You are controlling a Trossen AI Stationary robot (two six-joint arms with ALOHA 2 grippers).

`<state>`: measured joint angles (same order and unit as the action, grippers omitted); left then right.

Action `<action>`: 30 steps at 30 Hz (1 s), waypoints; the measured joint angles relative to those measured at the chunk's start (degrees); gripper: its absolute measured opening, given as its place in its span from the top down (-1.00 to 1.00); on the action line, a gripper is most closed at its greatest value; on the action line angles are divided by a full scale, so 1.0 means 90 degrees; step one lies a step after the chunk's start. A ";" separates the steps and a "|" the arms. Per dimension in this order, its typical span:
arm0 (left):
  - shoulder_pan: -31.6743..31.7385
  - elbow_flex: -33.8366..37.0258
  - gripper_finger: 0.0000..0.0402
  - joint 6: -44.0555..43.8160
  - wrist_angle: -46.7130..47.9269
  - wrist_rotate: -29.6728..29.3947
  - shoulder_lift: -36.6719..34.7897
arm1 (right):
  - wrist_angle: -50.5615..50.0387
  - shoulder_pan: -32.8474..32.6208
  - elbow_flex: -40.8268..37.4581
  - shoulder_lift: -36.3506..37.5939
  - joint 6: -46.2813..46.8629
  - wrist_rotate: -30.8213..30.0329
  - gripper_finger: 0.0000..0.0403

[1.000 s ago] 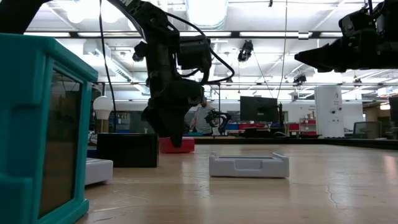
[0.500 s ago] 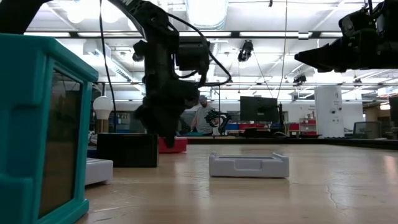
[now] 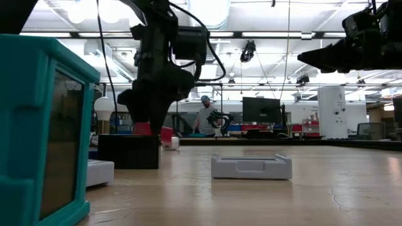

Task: Pick & Place Office items
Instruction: Put the red charger adapter into the orange bin

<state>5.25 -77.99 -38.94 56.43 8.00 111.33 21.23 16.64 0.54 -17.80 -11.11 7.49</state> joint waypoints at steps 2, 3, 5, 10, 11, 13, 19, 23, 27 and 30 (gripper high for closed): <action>-0.0067 0.0022 -0.14 -0.0106 0.0006 -0.0010 -0.0086 | 0.0000 -0.0002 0.0000 -0.0001 0.0000 0.0002 0.31; -0.0115 0.0033 -0.14 -0.0169 0.0035 -0.0019 -0.0125 | 0.0000 0.0000 0.0002 -0.0002 0.0000 0.0000 0.31; -0.0232 0.0038 -0.14 -0.0355 0.0082 -0.0047 -0.0248 | 0.0000 -0.0001 0.0001 -0.0002 0.0000 0.0002 0.31; -0.0669 0.0043 -0.14 -0.1128 0.0370 -0.0423 -0.0552 | 0.0000 0.0000 0.0000 -0.0002 0.0000 0.0000 0.31; -0.0781 0.0045 -0.14 -0.1230 0.0431 -0.0490 -0.0622 | 0.0000 -0.0001 0.0000 -0.0002 0.0000 0.0002 0.31; -0.1026 0.0048 -0.14 -0.1414 0.0490 -0.0593 -0.0759 | 0.0000 -0.0002 0.0000 -0.0002 0.0000 0.0002 0.31; -0.1863 0.0048 -0.14 -0.2319 0.0596 -0.0941 -0.1160 | 0.0000 -0.0001 0.0002 -0.0002 0.0000 0.0000 0.31; -0.2505 0.0048 -0.14 -0.3298 0.0747 -0.1200 -0.1374 | 0.0000 0.0000 0.0000 -0.0002 0.0000 0.0000 0.31; -0.3073 0.0048 -0.14 -0.4123 0.0905 -0.1319 -0.1546 | 0.0000 0.0000 0.0000 -0.0001 0.0000 0.0000 0.31; -0.3456 0.0048 -0.14 -0.4694 0.1004 -0.1352 -0.1591 | 0.0000 -0.0001 0.0000 -0.0002 0.0000 0.0001 0.31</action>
<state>-25.86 -77.56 -81.19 65.47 -4.16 97.01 21.23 16.63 0.54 -17.82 -11.11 7.50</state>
